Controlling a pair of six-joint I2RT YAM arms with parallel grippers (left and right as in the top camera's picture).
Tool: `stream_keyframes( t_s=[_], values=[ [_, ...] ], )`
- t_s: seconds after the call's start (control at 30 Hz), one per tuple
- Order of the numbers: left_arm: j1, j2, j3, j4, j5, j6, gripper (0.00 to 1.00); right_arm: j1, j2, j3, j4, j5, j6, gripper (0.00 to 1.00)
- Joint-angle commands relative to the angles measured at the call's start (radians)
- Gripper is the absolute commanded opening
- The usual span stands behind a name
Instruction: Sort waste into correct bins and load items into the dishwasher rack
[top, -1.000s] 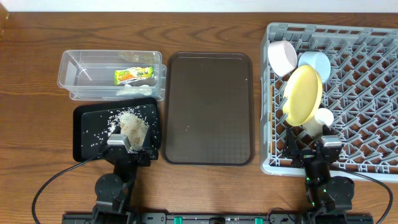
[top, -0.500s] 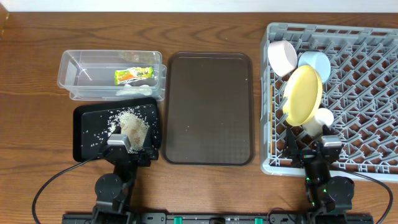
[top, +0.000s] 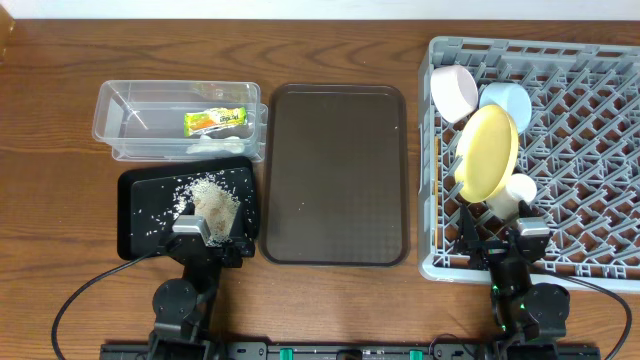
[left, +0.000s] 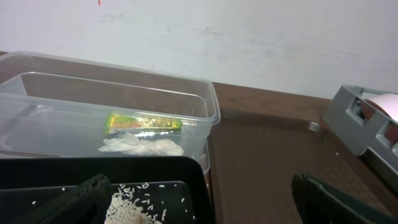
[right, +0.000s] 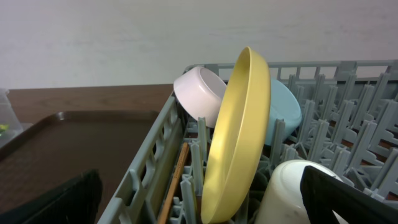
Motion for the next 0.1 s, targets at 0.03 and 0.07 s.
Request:
stream_keyframes(
  t_s=[0.03,0.07],
  values=[
    [0.005,-0.007,-0.018,-0.039,-0.002,0.021,0.95,0.009,-0.006,-0.001,-0.004,-0.004,-0.009,0.99],
    [0.005,-0.007,-0.018,-0.039,-0.002,0.021,0.95,0.009,-0.006,-0.001,-0.005,-0.004,-0.009,0.99]
  ],
)
